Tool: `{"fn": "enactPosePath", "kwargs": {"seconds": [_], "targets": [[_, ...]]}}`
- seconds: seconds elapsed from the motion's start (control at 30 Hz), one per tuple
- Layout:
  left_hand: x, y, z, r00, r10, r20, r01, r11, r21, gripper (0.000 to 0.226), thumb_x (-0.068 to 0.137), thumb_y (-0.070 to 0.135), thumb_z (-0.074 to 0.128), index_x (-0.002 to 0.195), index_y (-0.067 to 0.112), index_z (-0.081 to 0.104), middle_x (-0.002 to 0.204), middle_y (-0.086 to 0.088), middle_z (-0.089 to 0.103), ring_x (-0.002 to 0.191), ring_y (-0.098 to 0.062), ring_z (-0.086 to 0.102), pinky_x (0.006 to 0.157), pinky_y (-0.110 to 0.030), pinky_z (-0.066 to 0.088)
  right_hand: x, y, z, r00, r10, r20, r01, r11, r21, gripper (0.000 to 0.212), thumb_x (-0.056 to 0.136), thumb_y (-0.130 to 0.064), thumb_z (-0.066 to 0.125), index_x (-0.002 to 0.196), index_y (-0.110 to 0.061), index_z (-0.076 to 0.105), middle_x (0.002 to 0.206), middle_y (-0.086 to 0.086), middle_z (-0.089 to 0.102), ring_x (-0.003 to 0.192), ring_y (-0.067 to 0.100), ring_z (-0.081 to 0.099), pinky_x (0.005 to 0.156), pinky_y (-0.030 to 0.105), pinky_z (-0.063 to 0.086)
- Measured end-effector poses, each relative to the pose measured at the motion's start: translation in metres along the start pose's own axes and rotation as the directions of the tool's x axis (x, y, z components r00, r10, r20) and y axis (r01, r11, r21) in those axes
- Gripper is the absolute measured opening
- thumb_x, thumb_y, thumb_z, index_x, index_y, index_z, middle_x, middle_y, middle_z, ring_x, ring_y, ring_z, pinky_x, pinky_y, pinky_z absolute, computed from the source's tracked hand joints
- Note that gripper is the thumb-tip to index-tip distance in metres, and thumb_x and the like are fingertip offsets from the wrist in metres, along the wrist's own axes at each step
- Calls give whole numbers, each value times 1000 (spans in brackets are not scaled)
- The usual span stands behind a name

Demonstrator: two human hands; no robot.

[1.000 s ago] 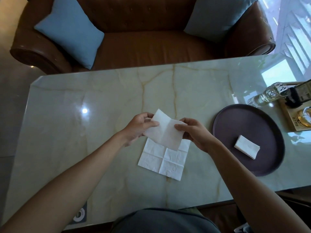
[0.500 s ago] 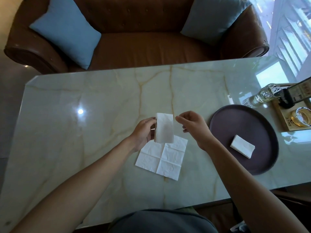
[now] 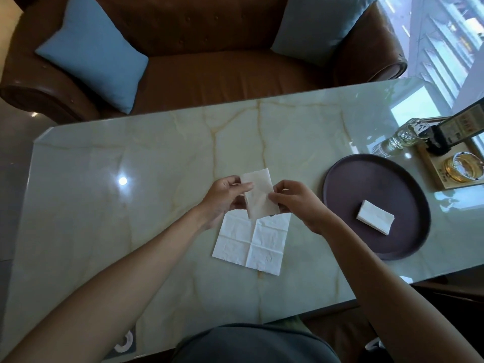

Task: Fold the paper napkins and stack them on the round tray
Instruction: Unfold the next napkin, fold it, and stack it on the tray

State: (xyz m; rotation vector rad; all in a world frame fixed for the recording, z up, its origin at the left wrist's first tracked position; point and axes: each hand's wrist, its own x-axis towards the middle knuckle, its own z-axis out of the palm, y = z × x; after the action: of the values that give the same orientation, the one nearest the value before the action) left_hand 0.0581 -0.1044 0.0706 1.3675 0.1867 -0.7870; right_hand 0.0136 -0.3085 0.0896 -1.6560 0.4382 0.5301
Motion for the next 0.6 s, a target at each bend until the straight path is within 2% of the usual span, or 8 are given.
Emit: {"fn": "enactPosePath", "kwargs": {"seconds": [0.1,0.23,0.37,0.5,0.6], "targets": [[2,10,-1,996,-44,76,37,994,101,39,90,28,75,117,0,68,98,-13,72,84,-24,72,74,-37,62,-7,-1,-9,997,-43,56,52,984,-168,13,94,-7,67,98,5,64,84,10,68,74,18,64,71,29,52],[9,16,11,981,-20,192,-56,923,382,28,89,30,77,102,6,76,93,-9,77,83,-18,74,75,-37,63,-17,-2,-20,995,-53,79,74,955,-289,12,91,-10,70,98,0,68,82,5,67,74,14,60,70,29,46],[13,21,34,970,19,244,-125,896,427,17,92,26,73,99,11,78,91,-6,78,81,-15,73,71,-33,61,-27,1,-37,995,-95,11,92,931,-354,9,91,-13,69,97,-9,74,82,3,72,73,10,62,70,27,48],[20,23,60,958,9,286,-148,870,470,21,92,27,74,103,9,77,100,-12,79,81,-14,74,74,-36,62,-34,11,-63,993,-116,-17,100,913,-395,13,90,-17,68,92,-7,77,90,18,75,73,12,62,71,32,50],[28,21,87,948,-5,317,-161,854,495,11,90,25,76,96,16,78,90,-4,80,77,-11,72,70,-31,59,-37,22,-86,991,-131,-32,109,917,-384,13,91,-18,68,89,-7,76,85,16,73,73,12,59,71,34,48]]}}
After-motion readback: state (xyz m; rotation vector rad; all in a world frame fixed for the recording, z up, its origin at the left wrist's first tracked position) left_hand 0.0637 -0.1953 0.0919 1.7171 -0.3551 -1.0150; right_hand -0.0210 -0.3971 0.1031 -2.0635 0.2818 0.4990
